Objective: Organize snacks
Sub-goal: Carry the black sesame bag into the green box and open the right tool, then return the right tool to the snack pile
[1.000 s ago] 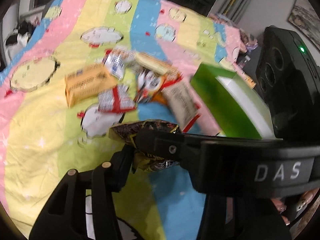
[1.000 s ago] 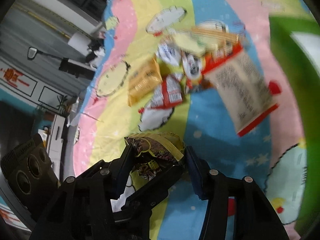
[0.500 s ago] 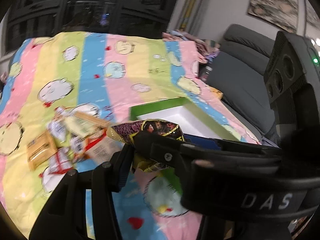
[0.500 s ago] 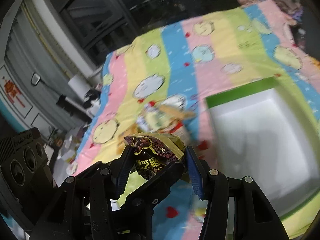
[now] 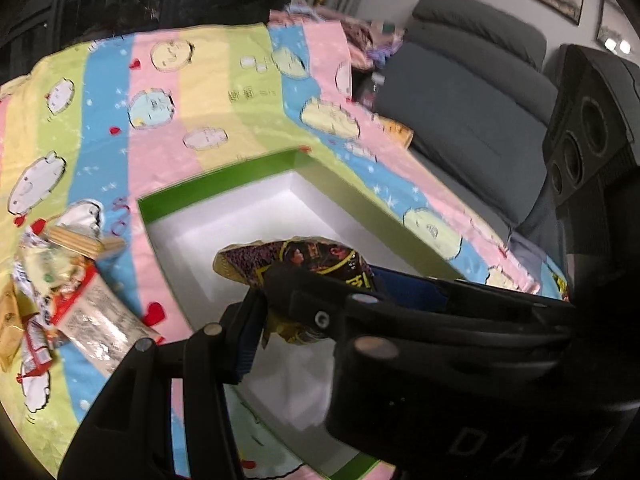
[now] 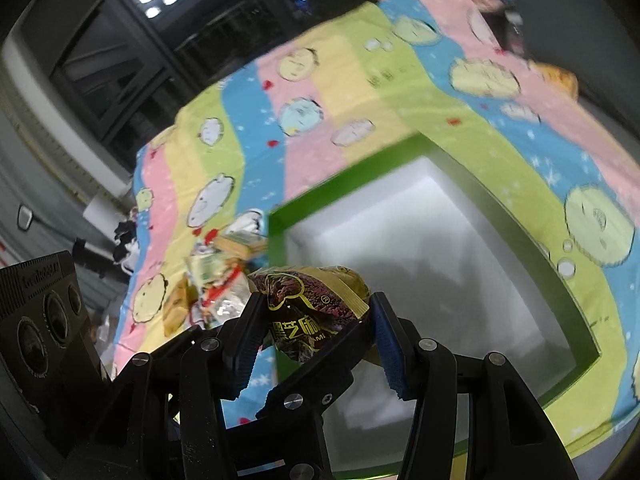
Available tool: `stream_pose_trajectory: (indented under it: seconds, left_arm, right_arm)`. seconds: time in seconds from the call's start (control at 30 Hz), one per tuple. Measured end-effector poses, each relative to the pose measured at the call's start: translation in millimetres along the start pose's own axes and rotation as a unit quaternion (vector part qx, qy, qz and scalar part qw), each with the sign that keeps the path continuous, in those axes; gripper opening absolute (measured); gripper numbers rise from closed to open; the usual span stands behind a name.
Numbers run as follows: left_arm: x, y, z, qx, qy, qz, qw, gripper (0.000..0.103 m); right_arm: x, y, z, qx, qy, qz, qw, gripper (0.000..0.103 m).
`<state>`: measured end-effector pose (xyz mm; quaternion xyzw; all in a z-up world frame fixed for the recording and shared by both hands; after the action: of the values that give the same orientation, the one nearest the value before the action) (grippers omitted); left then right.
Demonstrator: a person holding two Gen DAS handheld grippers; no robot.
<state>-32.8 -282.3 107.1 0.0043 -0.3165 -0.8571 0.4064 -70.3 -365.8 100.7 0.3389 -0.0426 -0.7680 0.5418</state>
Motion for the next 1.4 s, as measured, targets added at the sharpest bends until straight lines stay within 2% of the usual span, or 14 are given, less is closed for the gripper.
stream_pose_trajectory:
  seconds: [0.33,0.57,0.63,0.7,0.73,0.77,0.83,0.9,1.0,1.03,1.13,1.27,1.33,1.4]
  left_arm:
    - [-2,2,-38,-0.079,0.005,0.024,0.9966,0.049]
    - [-1,1,-43,-0.092,0.001,0.036,0.9951,0.049]
    - [2,0,-42,-0.093,0.004,0.034,0.9950,0.051]
    - [1,0,-38,-0.093,-0.001,0.031,0.9952,0.056]
    - [-1,-1,-34,-0.087,-0.007,0.036,0.9956,0.060]
    - [-4,-2,-29,-0.080,-0.010,0.040,0.9960,0.069]
    - [-7,-4,-13,-0.057,-0.015,0.044,0.9973,0.080]
    - [-9,-7,7,-0.028,-0.009,0.040,0.9988,0.082]
    - [-18,-16,38,0.010,0.016,0.036,0.9992,0.091]
    - [-23,-20,47,0.016,0.029,0.034,0.9989,0.094]
    - [-47,-35,71,0.033,0.071,0.047,0.9958,0.100]
    - [-89,-61,101,0.056,0.105,0.108,0.9871,0.103]
    - [-116,-72,114,0.058,0.134,0.153,0.9773,0.103]
    - [-141,-84,123,0.061,0.157,0.192,0.9669,0.102]
  right_arm:
    - [35,4,-30,-0.063,0.017,-0.043,0.997,0.055]
    - [48,6,-41,-0.081,0.034,-0.071,0.994,0.055]
    - [49,6,-40,-0.080,0.030,-0.077,0.993,0.055]
    - [50,6,-36,-0.077,0.009,-0.079,0.994,0.055]
    - [51,6,-35,-0.073,0.001,-0.081,0.994,0.056]
    - [52,6,-31,-0.064,-0.003,-0.086,0.994,0.061]
    - [52,6,-23,-0.041,0.001,-0.099,0.994,0.070]
    - [47,7,-14,-0.015,0.004,-0.101,0.995,0.076]
    - [31,6,-5,0.008,0.002,-0.079,0.997,0.081]
    - [24,5,-2,0.017,0.000,-0.070,0.997,0.089]
    - [0,4,4,0.044,-0.009,-0.040,0.998,0.099]
    - [-38,2,2,0.063,-0.013,0.008,0.998,0.099]
    - [-55,0,-3,0.068,-0.013,0.027,0.997,0.099]
    - [-75,-2,-12,0.067,-0.036,0.048,0.996,0.099]
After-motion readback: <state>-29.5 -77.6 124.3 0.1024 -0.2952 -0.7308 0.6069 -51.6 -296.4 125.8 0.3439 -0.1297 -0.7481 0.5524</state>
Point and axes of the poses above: each gripper's, at about its wrist camera, not at the fingertips, and z roughly against the way its jaws point, x to its right, y to its top, the point moved 1 cm from there along -z, roughly the way its jaws point, and after that the axes turned 11 degrees about -x, right-handed, at the moved point
